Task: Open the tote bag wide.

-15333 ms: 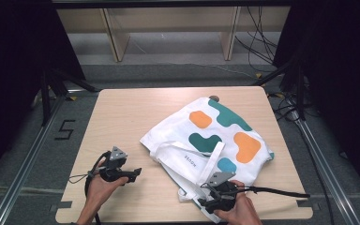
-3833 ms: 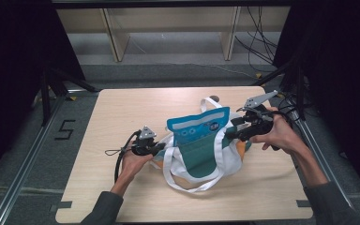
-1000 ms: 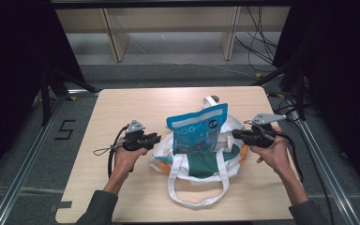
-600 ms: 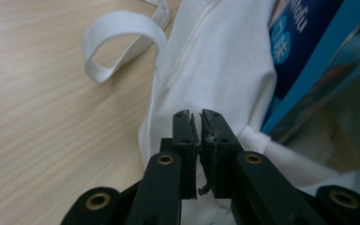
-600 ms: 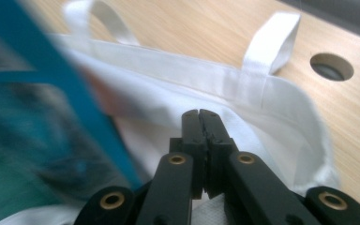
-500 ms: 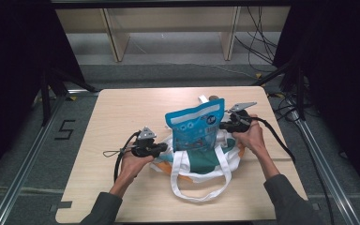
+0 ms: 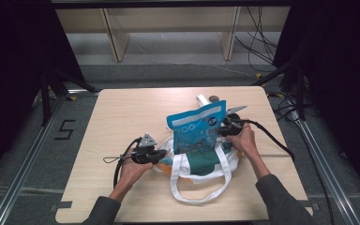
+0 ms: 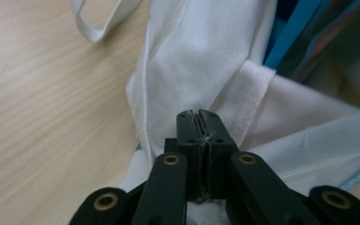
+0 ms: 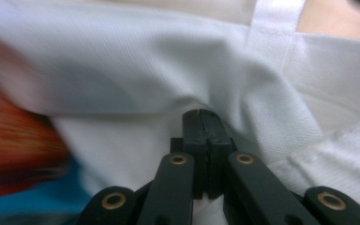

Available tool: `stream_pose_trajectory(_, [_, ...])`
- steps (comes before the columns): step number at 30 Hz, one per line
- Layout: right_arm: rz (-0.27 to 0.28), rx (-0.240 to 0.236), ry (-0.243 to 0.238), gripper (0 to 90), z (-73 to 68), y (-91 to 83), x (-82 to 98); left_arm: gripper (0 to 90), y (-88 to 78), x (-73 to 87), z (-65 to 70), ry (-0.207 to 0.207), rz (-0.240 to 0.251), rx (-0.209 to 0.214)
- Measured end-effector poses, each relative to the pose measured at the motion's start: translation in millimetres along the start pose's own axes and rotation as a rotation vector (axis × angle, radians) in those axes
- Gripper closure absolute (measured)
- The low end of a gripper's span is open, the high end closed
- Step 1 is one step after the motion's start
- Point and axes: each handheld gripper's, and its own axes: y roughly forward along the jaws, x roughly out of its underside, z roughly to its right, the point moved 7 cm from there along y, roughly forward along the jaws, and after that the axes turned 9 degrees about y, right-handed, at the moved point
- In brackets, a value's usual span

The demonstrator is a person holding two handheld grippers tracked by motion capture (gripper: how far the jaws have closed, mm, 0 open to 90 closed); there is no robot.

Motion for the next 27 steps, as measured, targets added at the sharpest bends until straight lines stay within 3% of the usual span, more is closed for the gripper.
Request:
stream_pose_trajectory(4, [0.097, -0.043, -0.040, 89.6, -10.9, -53.6, -5.5, 85.3, -8.1, -16.3, -3.5, 0.010, 0.036, -0.011])
stream_pose_trajectory(6, [0.116, -0.049, -0.056, 88.6, -21.8, -76.3, 2.2, 83.8, -9.3, -22.0, -7.0, -0.013, 0.052, -0.016])
stream_pose_trajectory(7, [0.125, -0.069, -0.070, 88.2, -30.2, -84.8, 8.0, 83.4, -10.4, -23.4, -11.4, -0.008, 0.050, -0.023])
stream_pose_trajectory(9, [0.116, -0.103, -0.100, 87.6, -48.0, -96.1, 20.2, 82.6, -7.6, -29.0, -17.5, -0.066, 0.084, -0.015])
stream_pose_trajectory(11, [0.125, -0.144, -0.121, 87.6, -65.8, -102.6, 25.3, 81.5, -3.4, -32.9, -26.1, -0.087, 0.078, -0.016])
stream_pose_trajectory(14, [0.146, -0.193, -0.152, 87.6, -93.5, -100.3, 25.2, 81.2, 8.9, -36.1, -34.9, -0.104, 0.049, -0.015])
stream_pose_trajectory(17, [0.134, -0.188, -0.198, 87.7, -109.7, -90.5, 21.4, 81.2, 16.7, -35.0, -41.8, -0.082, 0.002, -0.007])
stream_pose_trajectory(22, [0.105, -0.166, -0.239, 87.6, -116.8, -70.6, 21.4, 81.5, 20.9, -32.7, -40.6, -0.065, -0.022, -0.003])
stream_pose_trajectory(25, [0.128, -0.201, -0.212, 87.6, -122.9, -65.4, 20.4, 81.5, 21.7, -31.5, -40.9, -0.070, -0.016, 0.000])
stream_pose_trajectory(26, [0.134, -0.237, -0.203, 87.6, -125.4, -64.7, 19.4, 81.9, 22.5, -31.6, -40.2, -0.074, -0.011, 0.005])
stream_pose_trajectory(27, [0.131, -0.286, -0.165, 87.7, -132.5, -63.7, 19.8, 82.4, 23.5, -32.0, -39.7, -0.077, -0.003, 0.002])
